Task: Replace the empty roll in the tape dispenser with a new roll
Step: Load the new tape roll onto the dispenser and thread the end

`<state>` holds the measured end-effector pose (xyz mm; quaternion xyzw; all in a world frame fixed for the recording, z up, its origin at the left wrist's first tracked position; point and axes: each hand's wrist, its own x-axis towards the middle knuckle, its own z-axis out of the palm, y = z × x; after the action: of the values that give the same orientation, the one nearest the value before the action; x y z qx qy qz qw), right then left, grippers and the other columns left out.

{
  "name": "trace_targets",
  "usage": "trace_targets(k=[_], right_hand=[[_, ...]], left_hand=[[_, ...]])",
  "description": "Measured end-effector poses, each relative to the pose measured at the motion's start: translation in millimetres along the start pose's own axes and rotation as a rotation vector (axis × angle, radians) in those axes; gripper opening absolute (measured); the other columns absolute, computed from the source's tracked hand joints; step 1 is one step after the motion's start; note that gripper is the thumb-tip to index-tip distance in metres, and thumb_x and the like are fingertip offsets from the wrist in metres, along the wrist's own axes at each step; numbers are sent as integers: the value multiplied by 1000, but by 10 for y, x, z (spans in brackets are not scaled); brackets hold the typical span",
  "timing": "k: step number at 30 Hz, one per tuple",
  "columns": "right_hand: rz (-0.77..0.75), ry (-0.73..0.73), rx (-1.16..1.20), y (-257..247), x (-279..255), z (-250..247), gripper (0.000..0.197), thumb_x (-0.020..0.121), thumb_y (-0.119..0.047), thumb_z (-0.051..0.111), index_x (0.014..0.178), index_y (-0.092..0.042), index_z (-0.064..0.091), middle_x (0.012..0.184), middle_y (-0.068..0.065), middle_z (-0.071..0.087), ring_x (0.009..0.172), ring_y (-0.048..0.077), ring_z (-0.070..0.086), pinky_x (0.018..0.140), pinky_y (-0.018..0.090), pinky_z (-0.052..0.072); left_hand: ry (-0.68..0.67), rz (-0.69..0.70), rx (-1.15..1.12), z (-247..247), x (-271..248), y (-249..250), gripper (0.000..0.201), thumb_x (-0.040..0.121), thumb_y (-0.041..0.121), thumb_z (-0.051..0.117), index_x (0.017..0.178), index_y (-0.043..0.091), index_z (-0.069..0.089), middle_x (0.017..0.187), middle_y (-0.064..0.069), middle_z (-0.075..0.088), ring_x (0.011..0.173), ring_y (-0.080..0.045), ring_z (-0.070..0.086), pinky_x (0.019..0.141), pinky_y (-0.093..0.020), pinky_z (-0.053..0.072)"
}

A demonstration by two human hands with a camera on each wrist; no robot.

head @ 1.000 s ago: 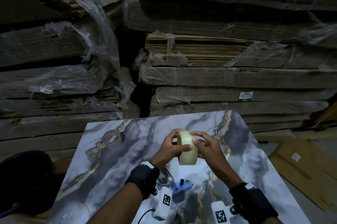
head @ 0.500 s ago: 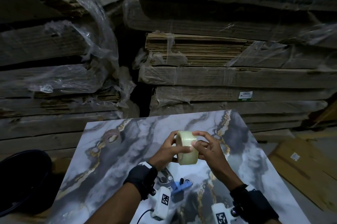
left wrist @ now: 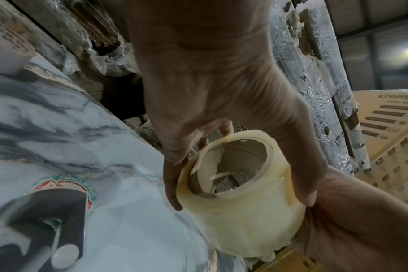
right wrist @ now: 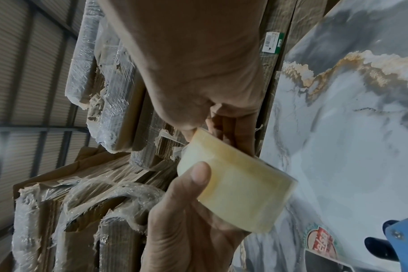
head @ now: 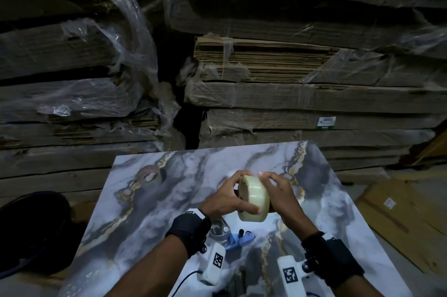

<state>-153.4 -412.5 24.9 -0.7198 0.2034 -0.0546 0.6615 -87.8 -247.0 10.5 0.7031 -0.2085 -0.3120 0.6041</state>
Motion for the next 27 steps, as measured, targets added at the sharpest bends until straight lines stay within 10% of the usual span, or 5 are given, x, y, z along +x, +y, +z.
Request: trace_targets(k=[4, 9, 18, 23, 27], right_hand=[[20, -150, 62, -39, -70, -34, 33, 96, -55, 59, 110, -28, 72, 99, 7, 75, 85, 26, 77, 64, 39, 63], [-14, -286, 86, -32, -109, -99, 32, 90, -14, 77, 120, -25, 72, 101, 16, 77, 89, 33, 77, 72, 45, 64], [-26, -216, 79, 1, -86, -91, 22, 98, -27, 69, 118, -25, 77, 103, 11, 79, 87, 27, 78, 64, 39, 64], [-470, -28, -478, 237, 91, -193, 12, 92, -29, 76, 102, -29, 83, 108, -3, 58, 102, 4, 61, 74, 18, 57], [-663, -17, -516, 317, 87, -121, 12, 98, -19, 64, 99, -18, 76, 94, 0, 66, 85, 8, 63, 68, 24, 57]], left_hand=[[18, -4, 23, -16, -14, -22, 81, 63, 7, 93, 129, 34, 55, 127, -4, 63, 113, -27, 65, 90, -44, 62], [7, -17, 3, -61, -48, -62, 79, 67, 2, 90, 132, 30, 55, 126, -8, 65, 111, -24, 67, 84, -38, 63], [-26, 13, 50, -102, -48, -69, 86, 69, -8, 87, 139, 25, 51, 122, -2, 64, 103, -3, 65, 81, -27, 60], [-16, -17, 88, -153, -48, -131, 95, 58, 9, 92, 141, 30, 51, 135, -3, 59, 122, -19, 60, 95, -32, 58], [-1, -51, 78, -146, -55, -129, 95, 54, 22, 90, 141, 34, 54, 137, 0, 57, 122, -22, 60, 91, -31, 59]])
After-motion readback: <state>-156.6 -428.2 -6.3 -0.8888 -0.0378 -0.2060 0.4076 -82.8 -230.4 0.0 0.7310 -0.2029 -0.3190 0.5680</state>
